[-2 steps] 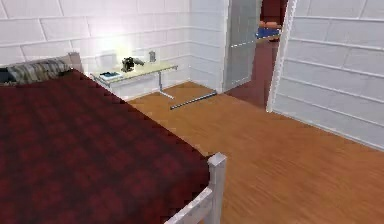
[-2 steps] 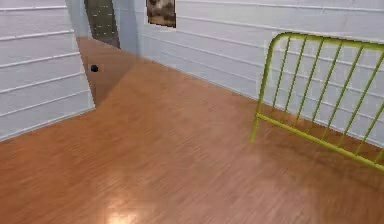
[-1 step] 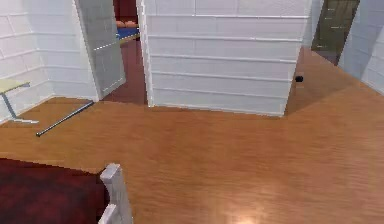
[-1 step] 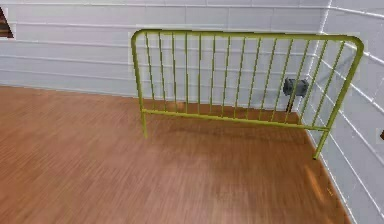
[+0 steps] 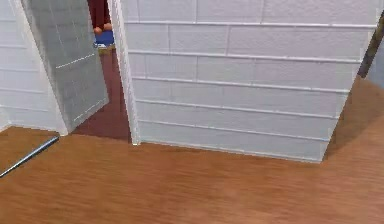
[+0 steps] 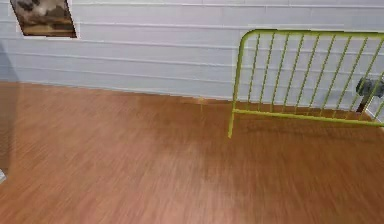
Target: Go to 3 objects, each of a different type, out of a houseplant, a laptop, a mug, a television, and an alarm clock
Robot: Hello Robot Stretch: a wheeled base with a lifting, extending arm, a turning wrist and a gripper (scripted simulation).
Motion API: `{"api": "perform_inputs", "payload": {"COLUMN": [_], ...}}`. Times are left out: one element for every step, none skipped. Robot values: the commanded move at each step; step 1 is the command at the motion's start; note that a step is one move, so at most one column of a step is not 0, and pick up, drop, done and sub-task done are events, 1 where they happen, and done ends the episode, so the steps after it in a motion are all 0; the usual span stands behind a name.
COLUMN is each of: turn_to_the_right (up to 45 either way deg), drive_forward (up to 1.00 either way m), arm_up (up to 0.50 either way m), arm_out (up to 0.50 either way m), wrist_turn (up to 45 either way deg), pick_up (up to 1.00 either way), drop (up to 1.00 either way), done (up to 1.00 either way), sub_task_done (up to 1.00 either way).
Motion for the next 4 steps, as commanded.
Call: {"api": "perform_inputs", "payload": {"turn_to_the_right": [-30.0, 0.0, -3.0, 0.0], "drive_forward": [0.0, 1.0, 0.0, 1.0], "arm_up": [0.0, 0.0, 0.0, 0.0], "arm_out": [0.0, 0.0, 0.0, 0.0], "wrist_turn": [0.0, 0.0, 0.0, 0.0], "pick_up": [0.0, 0.0, 0.0, 0.0], "drop": [0.0, 0.0, 0.0, 0.0], "done": [0.0, 0.0, 0.0, 0.0], "sub_task_done": [0.0, 0.0, 0.0, 0.0]}}
